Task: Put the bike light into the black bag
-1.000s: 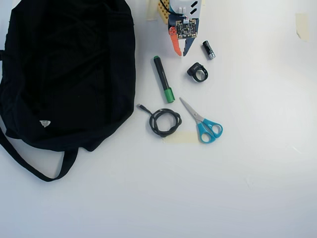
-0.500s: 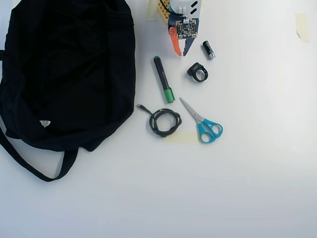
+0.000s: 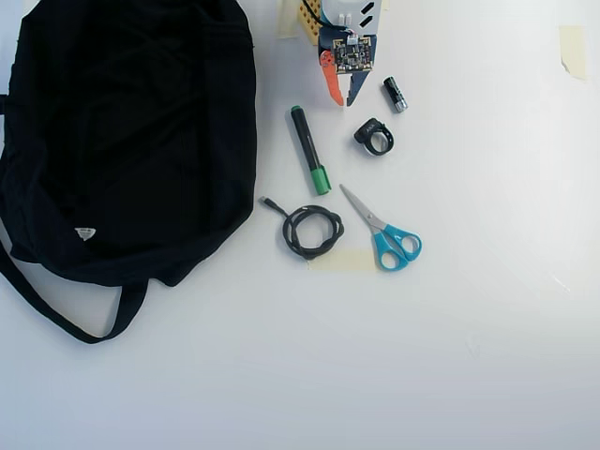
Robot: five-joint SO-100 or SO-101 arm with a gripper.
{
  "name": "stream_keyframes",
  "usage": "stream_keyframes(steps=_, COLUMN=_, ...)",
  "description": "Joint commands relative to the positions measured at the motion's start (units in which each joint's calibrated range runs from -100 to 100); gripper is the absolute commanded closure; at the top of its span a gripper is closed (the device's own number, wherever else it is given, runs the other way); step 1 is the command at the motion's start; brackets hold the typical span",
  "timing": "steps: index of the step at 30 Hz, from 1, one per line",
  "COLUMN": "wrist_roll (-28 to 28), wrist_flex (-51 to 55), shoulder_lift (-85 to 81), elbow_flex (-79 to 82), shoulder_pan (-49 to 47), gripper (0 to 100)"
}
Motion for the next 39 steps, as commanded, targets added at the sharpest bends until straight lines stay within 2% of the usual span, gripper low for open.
stream_keyframes(steps=1, wrist_roll=-0.1, wrist_flex=0.4, shoulder_lift=-0.7, elbow_flex=2.2, shoulder_pan=0.2, gripper=98)
stream_keyframes(steps=31, wrist_roll=-0.1, wrist_flex=0.4, shoulder_lift=-0.7, elbow_flex=2.0, shoulder_pan=-0.7, gripper=98)
stream_keyframes(steps=34, wrist_roll=1.4, wrist_flex=-2.5, shoulder_lift=-0.7, elbow_flex=0.9, shoulder_pan=-0.7, gripper=98)
stream_keyframes(steps=39, wrist_roll=7.8, wrist_flex=-14.6, shoulder_lift=2.1, elbow_flex=-0.2, shoulder_pan=-0.7, gripper=98)
